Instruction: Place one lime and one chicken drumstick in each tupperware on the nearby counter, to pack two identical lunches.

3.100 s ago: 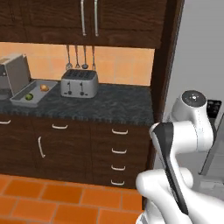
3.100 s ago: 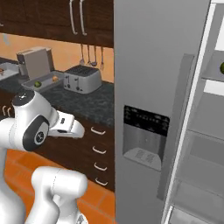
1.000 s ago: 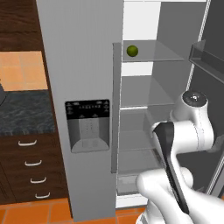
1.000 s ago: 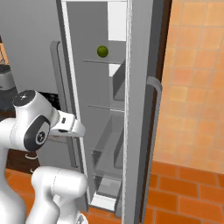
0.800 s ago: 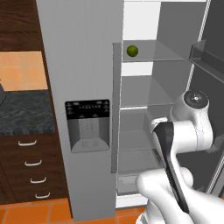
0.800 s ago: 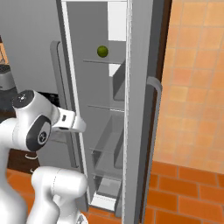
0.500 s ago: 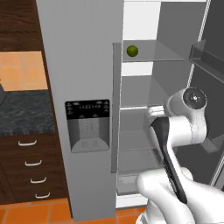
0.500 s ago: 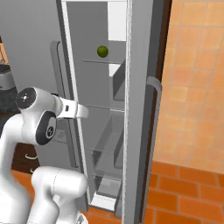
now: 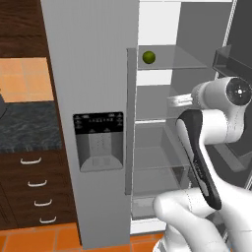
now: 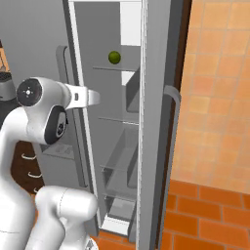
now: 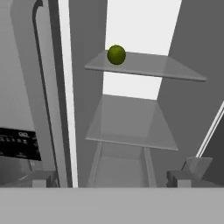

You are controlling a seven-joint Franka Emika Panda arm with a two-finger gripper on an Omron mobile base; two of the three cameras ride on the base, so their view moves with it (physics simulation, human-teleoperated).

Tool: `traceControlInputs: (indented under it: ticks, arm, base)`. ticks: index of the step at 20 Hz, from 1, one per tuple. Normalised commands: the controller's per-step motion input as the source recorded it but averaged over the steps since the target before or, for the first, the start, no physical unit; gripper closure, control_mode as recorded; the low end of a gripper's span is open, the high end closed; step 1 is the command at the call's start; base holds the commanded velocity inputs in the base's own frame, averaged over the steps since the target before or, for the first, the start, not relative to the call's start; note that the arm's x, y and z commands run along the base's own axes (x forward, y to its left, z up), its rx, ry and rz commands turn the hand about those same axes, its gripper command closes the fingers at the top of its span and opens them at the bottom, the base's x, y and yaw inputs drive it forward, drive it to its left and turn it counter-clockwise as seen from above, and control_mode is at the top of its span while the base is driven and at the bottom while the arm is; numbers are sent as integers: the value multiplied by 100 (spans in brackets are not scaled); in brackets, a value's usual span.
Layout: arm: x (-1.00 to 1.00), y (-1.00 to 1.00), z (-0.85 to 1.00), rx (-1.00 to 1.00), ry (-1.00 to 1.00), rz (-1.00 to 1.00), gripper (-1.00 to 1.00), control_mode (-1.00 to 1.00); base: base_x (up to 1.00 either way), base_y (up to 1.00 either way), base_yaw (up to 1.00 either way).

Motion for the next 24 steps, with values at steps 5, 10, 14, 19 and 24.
traceControlInputs:
  ticks: [5,10,14,19,24]
  arm:
    - [21,0,50,-2,-2,7,-100,-100]
    - [19,0,58,0,1,4,-100,-100]
    - [38,-9,16,0,4,3,-100,-100]
    - [50,-4,9,2,7,7,-100,-100]
    - [76,0,0,0,11,12,-100,-100]
  base:
    - [0,0,0]
    - [0,0,0]
    - [0,0,0]
    - [0,0,0]
    - [0,0,0]
